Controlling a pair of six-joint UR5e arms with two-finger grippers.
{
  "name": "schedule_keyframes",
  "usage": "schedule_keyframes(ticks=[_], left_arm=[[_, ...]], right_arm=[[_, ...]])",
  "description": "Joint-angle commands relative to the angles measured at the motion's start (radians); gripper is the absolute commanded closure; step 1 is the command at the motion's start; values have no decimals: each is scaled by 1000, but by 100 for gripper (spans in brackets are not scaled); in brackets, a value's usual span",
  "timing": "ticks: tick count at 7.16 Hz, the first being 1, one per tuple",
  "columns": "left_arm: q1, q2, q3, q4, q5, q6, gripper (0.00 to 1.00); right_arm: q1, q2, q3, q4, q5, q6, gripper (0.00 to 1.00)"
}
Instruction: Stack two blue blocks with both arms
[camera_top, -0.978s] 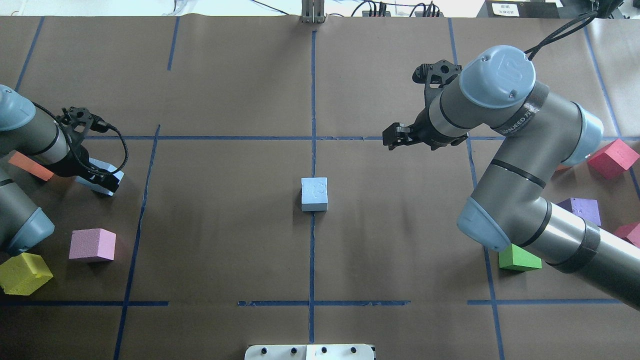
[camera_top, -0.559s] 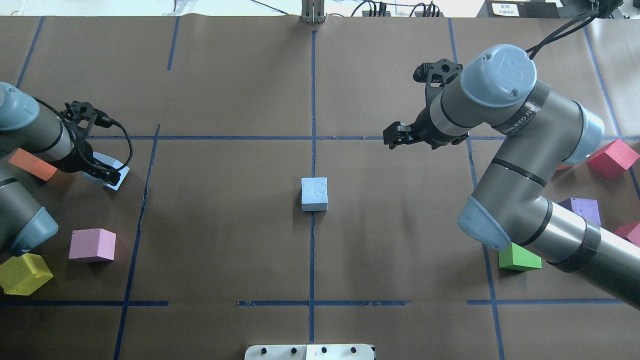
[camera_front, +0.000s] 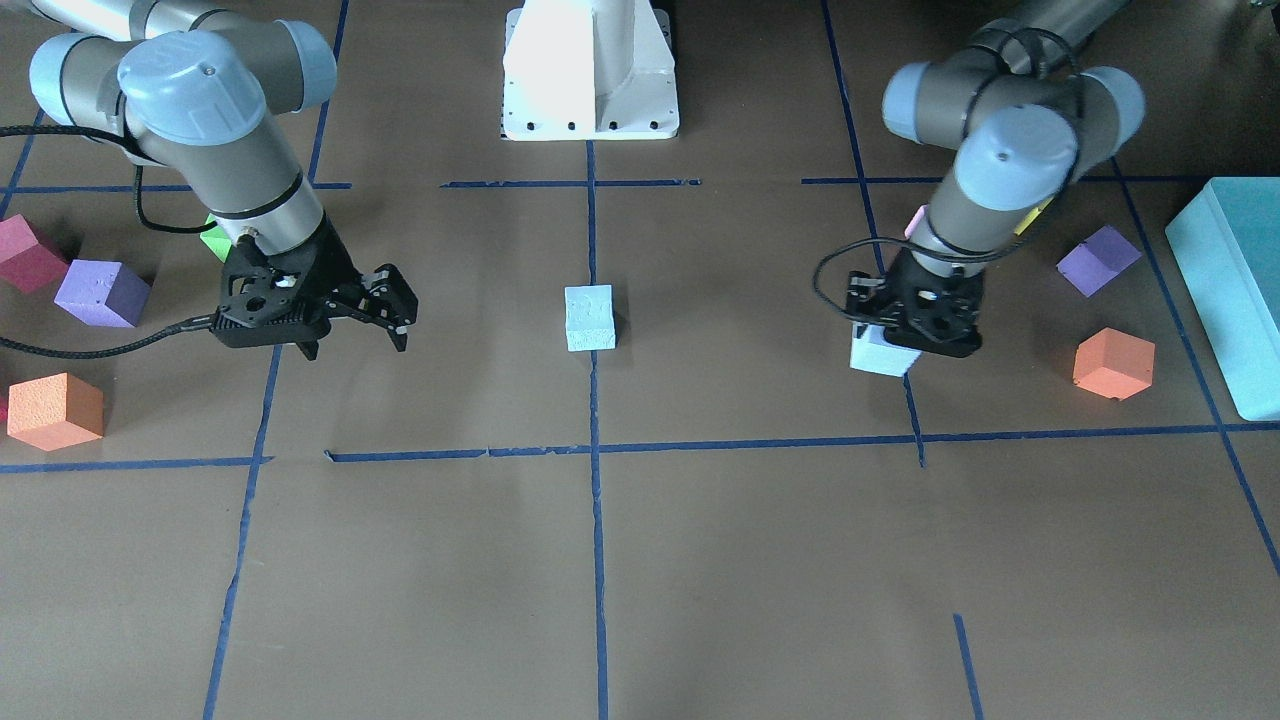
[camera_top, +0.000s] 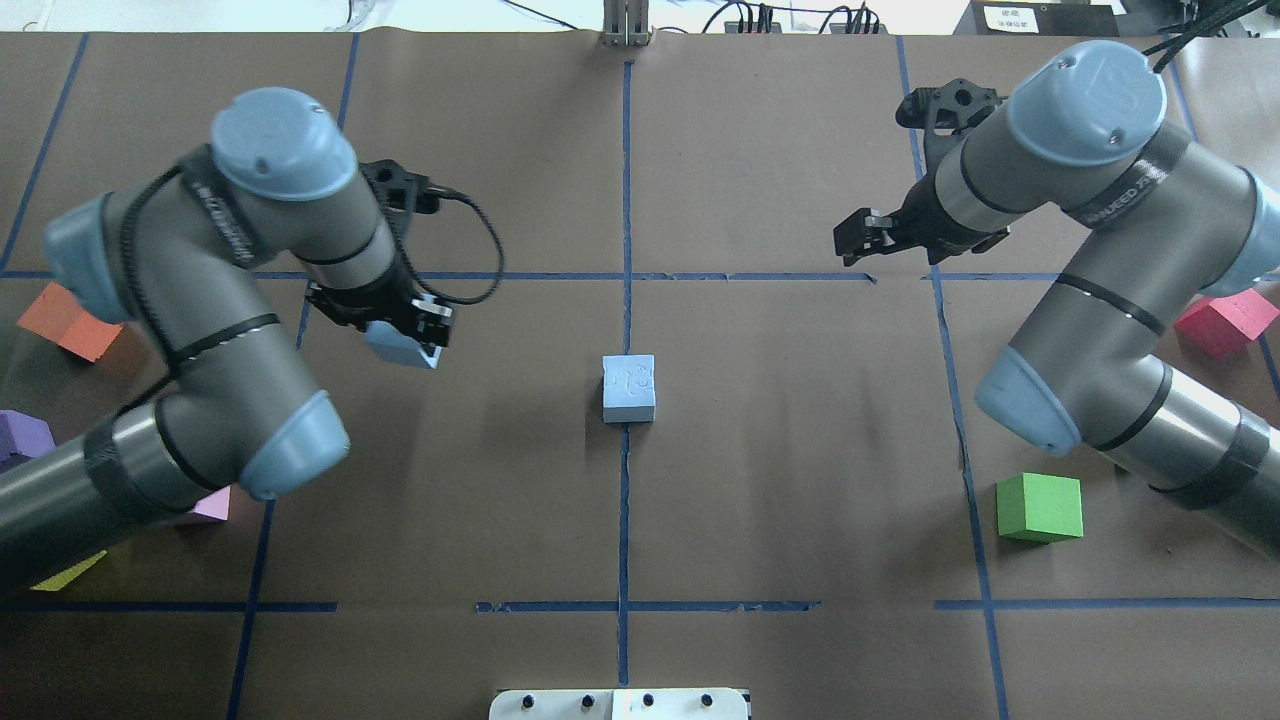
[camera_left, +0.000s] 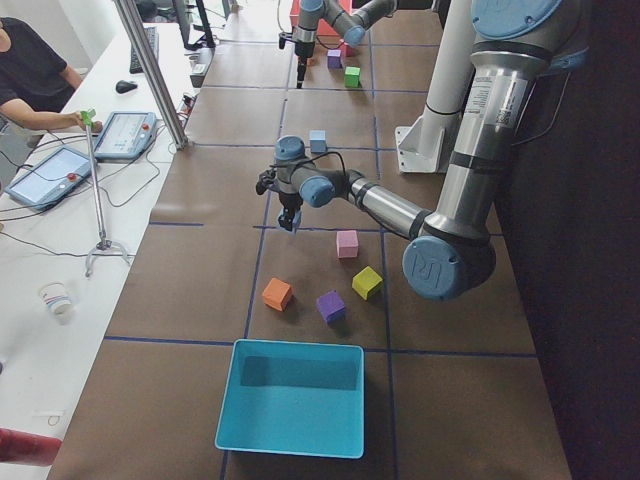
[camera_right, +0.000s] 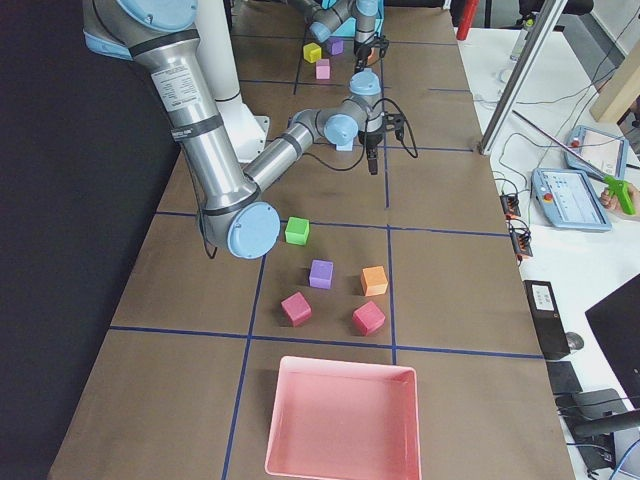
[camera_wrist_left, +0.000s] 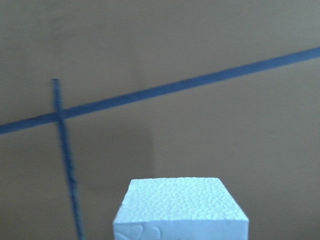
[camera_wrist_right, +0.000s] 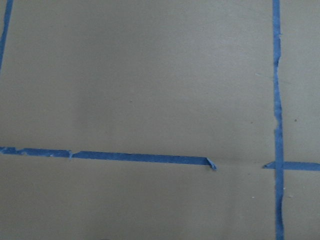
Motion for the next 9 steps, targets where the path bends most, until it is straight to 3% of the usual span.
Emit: schedule_keyframes(ticks=[1, 2, 4, 6, 9], left_arm=[[115, -223, 89, 68, 31, -140, 79], [117, -285, 167, 62, 33, -148, 79], [120, -301, 298, -100, 75, -165, 80], [120, -307, 300, -81, 80, -189, 81], [135, -316, 304, -76, 80, -287, 77]], right_arm=[[83, -60, -2, 0, 69, -115, 0], [87, -62, -4, 0, 71, -119, 0], [85, -62, -17, 0, 71, -119, 0], [85, -62, -25, 6, 71, -119, 0], [85, -63, -126, 165, 71, -111, 0]])
